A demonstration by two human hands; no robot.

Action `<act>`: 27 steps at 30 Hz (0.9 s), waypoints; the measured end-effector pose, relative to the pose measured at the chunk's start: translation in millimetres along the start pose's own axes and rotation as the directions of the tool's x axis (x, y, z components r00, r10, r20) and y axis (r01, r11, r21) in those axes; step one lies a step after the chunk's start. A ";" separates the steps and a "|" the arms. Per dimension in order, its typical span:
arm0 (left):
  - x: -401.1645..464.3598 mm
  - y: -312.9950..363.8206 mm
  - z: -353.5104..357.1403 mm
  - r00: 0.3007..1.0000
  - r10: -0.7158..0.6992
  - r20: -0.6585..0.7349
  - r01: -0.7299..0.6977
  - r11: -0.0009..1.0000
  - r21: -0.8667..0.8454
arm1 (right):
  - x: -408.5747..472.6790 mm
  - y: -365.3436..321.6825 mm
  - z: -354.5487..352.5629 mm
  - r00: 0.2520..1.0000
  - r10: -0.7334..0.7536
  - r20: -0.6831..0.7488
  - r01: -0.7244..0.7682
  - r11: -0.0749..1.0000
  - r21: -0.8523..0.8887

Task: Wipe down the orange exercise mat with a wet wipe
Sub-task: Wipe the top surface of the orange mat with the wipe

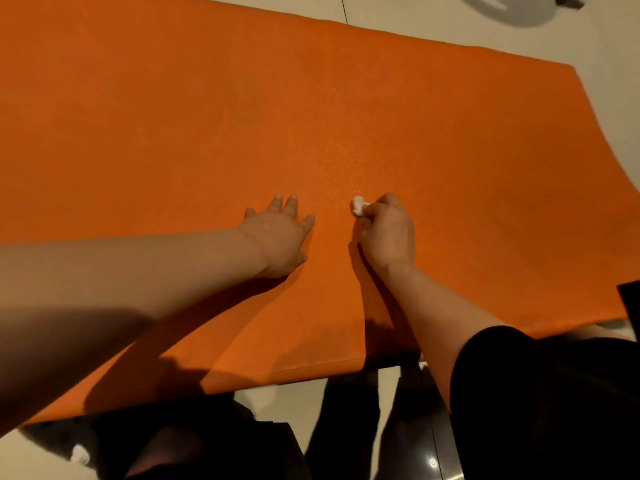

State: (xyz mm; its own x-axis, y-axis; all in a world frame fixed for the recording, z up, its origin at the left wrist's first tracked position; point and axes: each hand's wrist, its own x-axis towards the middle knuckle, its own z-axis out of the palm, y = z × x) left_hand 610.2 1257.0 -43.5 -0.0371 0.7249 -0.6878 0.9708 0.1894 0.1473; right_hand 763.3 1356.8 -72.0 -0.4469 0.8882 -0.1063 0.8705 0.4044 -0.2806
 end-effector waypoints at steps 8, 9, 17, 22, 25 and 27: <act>-17.2 14.4 18.8 1.000 0.001 -0.020 -0.001 1.000 -0.010 | -47.3 -21.5 7.0 0.964 -0.252 0.086 0.245 0.966 0.089; -19.4 17.3 21.5 0.999 -0.003 -0.033 0.002 1.000 -0.015 | -46.6 -12.4 3.6 0.969 -0.235 0.075 0.231 0.971 0.067; -38.6 35.4 56.9 0.983 0.006 -0.182 -0.002 1.000 0.020 | -61.1 -9.5 4.7 0.998 -0.038 -0.043 0.040 0.997 0.063; -41.2 42.2 50.6 0.989 -0.010 -0.146 0.013 1.000 0.020 | -70.7 7.5 -7.8 0.965 -0.252 0.067 0.251 0.968 0.024; -49.5 48.1 56.4 0.988 0.011 -0.152 -0.007 1.000 0.026 | -65.0 31.4 -16.5 0.998 -0.043 -0.035 0.042 0.999 -0.010; -55.2 52.0 60.0 0.987 0.018 -0.160 -0.012 0.999 0.041 | -70.9 21.6 -11.9 0.999 -0.021 -0.048 0.021 1.000 0.002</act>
State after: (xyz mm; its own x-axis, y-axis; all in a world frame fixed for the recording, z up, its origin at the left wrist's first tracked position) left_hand 677.0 1187.2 -40.6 -0.0569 0.8252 -0.5620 0.9801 0.1533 0.1258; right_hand 816.3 1305.2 -59.2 -0.4544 0.8891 -0.0549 0.8606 0.4222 -0.2849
